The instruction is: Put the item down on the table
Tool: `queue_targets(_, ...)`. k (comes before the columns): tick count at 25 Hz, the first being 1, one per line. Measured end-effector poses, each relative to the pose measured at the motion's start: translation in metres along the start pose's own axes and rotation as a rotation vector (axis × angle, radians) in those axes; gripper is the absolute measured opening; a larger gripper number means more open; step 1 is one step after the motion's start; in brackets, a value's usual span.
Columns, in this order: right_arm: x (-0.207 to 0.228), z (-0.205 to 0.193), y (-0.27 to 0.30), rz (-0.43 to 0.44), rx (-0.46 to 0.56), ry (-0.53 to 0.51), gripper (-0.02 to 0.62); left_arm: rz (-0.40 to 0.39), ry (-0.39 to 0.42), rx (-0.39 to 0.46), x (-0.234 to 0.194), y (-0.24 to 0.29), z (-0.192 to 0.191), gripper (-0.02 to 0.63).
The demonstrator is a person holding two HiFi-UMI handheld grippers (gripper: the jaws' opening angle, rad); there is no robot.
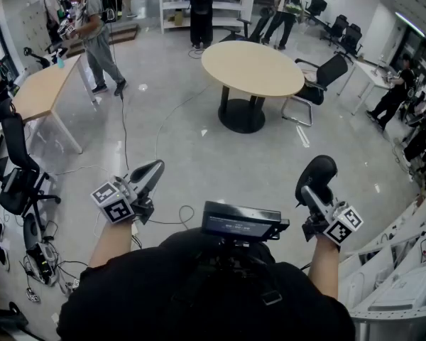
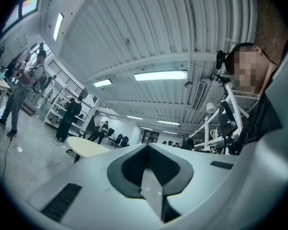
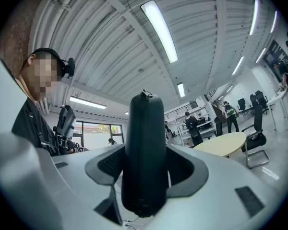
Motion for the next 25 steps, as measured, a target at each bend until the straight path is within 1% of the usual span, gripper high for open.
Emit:
queue_targets(4, 0.002, 0.004, -0.005, 0.000, 0.007, 0.006, 0.267, -0.004, 0.002, -0.004, 0.007, 0.004, 0.001, 0.000)
queue_targets(9, 0.012, 0.009, -0.021, 0.002, 0.019, 0.040, 0.267, -0.003, 0.005, -0.010, 0.021, 0.014, -0.002, 0.000)
queue_targets(15, 0.053, 0.020, -0.079, 0.019, 0.028, 0.049, 0.267, 0.003, 0.016, -0.023, 0.072, 0.059, -0.031, 0.000)
queue_targets(21, 0.081, 0.029, -0.116, 0.031, 0.026, 0.055, 0.267, -0.008, 0.011, -0.042, 0.109, 0.094, -0.055, 0.000)
queue_targets(25, 0.096, 0.029, -0.132, 0.032, 0.025, 0.066, 0.268, -0.014, 0.010, -0.072, 0.124, 0.113, -0.068, 0.001)
Point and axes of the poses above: the fingertips, and each gripper's own axes: y forward along the fingers, x to its right, z out of its top, the point moved 3 cm from there along -y, backward along the fingers, and after that the axes turned 9 degrees about z, right-handed, at the moved point
